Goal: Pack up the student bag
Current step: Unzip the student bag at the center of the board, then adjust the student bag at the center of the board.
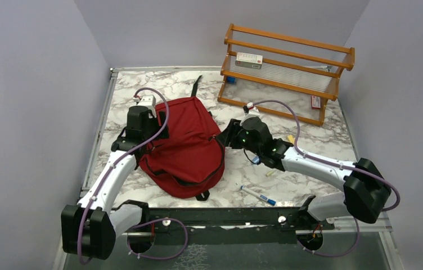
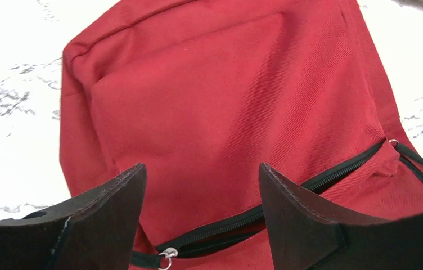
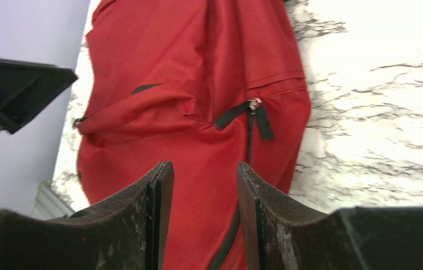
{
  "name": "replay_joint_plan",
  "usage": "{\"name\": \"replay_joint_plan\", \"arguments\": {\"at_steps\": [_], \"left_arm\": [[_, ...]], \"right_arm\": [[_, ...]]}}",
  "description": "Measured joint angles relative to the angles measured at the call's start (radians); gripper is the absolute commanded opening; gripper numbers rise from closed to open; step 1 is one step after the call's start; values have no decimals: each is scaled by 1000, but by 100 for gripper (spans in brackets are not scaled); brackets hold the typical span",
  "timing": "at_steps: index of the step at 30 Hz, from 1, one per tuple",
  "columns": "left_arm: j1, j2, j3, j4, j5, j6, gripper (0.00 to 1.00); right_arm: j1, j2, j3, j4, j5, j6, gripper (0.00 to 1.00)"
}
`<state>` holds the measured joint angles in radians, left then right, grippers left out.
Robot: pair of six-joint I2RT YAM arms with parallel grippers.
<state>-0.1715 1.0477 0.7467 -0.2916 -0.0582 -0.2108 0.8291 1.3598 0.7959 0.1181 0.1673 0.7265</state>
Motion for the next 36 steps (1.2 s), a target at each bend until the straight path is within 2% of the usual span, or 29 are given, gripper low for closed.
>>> {"name": "replay_joint_plan", "arguments": {"at_steps": [7, 11, 16, 23, 26, 29, 31, 32, 36], "left_arm": [[0, 49, 11, 23, 90, 57, 74], [0, 49, 10, 29, 98, 64, 74], [0, 36, -14, 39, 96, 67, 74], [0, 26, -22, 43, 96, 67, 74], [-1, 18, -22, 43, 95, 69, 74], [-7, 13, -22, 43, 95, 74, 74], [-8, 11, -22, 43, 95, 76, 74], [-8, 10, -22, 43, 95, 77, 74], [-14, 7, -23, 44, 95, 80, 74]], "right_arm": [[66, 75, 95, 33, -40, 120, 59], [148, 172, 177, 37, 32, 281, 62], [226, 304, 330, -74, 165, 489, 64], [241, 465, 476, -209, 229, 690, 64], [240, 526, 507, -248, 238, 728, 56], [240, 569, 525, -268, 251, 742, 40], [240, 578, 526, -275, 262, 743, 33], [240, 578, 526, -276, 266, 742, 25], [240, 566, 491, -246, 285, 718, 4]]}}
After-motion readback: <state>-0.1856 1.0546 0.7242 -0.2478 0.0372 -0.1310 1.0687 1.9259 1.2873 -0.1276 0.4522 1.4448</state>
